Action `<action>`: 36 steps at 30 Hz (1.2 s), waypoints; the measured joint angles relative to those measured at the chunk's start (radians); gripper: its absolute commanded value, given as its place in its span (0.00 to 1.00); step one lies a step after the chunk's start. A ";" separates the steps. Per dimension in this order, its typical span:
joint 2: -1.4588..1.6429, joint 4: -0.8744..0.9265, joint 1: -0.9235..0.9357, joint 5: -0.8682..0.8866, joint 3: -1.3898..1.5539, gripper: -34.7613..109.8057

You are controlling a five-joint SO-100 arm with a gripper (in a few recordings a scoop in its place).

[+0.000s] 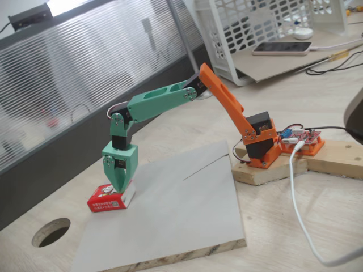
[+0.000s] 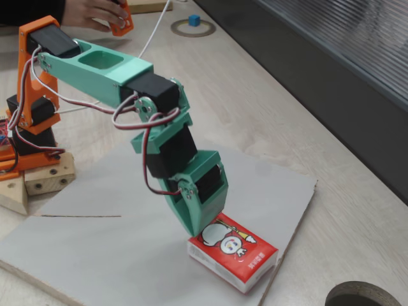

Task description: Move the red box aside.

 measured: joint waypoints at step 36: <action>-0.018 0.193 0.000 0.000 -0.018 0.26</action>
